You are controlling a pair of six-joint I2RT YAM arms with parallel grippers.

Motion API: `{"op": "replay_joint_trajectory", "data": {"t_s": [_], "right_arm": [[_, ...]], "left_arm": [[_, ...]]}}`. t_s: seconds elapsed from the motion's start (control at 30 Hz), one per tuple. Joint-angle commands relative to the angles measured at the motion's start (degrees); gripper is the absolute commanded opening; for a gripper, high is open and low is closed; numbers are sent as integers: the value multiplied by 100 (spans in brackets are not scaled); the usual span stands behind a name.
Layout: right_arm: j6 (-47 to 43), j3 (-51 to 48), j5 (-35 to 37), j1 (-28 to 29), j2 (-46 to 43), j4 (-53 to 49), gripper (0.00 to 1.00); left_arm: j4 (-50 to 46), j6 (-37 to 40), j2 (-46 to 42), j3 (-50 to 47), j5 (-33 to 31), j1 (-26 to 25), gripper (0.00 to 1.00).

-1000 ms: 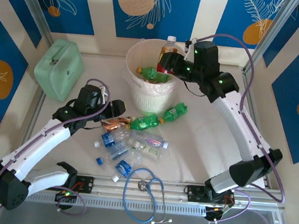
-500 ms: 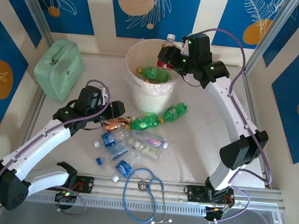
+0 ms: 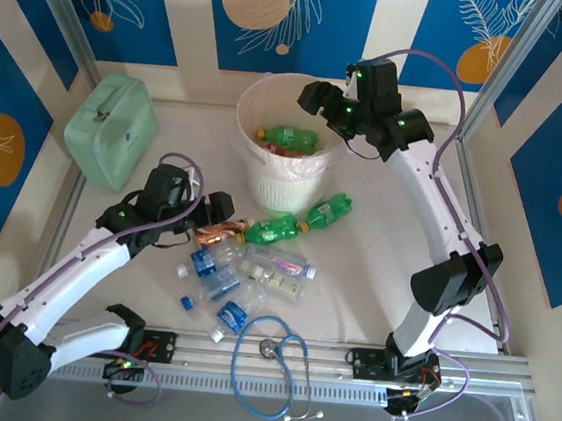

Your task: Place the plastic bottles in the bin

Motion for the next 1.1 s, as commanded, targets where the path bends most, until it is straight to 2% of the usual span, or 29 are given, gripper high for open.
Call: {"op": "replay_joint_trajectory", "data": {"t_s": [0.0,0.27,0.43,0.57,0.73,0.93,1.07], "right_arm": [[-149,-102,129,58,-568,-3,79],[-123,-1488,510,245,-2018,280,78],[69,-2638,728,236,-3183,292,79],[260,-3476,943,212,-4021,115,79],[503,-4466,1115,107,-4915,-221,79],[672,-5171,1017,-121,-5493,-562,81],[813,-5461,852,-246,-5719,-562,82]], "left_arm": [[-252,27,-152,1,-145,39,82],[-765,500,-283,260,-174,-27,73],[-1154,639,-292,287,-67,-391,71],[-1359,839,-254,287,-53,-1055,72],[-1694,1019,-15,230,3,-2048,79],[-2035,1245,667,387,-48,-3140,88],[-2045,1452,1224,436,-41,-3557,90]]}}
